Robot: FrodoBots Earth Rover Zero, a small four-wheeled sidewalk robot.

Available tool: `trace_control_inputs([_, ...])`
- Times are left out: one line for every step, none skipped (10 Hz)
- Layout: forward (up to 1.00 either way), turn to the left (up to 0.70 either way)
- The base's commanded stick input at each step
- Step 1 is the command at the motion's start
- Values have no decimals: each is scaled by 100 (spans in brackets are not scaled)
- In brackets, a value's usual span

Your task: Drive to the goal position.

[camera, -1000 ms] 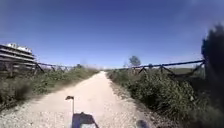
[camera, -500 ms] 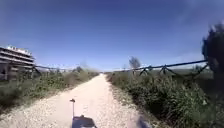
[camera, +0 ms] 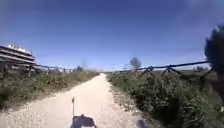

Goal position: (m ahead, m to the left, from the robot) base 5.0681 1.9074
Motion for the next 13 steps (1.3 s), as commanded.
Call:
trace_control_inputs([50,0])
trace_control_inputs([50,0])
trace_control_inputs([50,0])
trace_control_inputs([50,0])
trace_control_inputs([50,0])
trace_control_inputs([50,13])
trace_control_inputs([50,50])
trace_control_inputs([50,50])
trace_control_inputs([50,16])
trace_control_inputs([50,0])
trace_control_inputs([50,0])
trace_control_inputs([50,0])
trace_control_inputs([50,0])
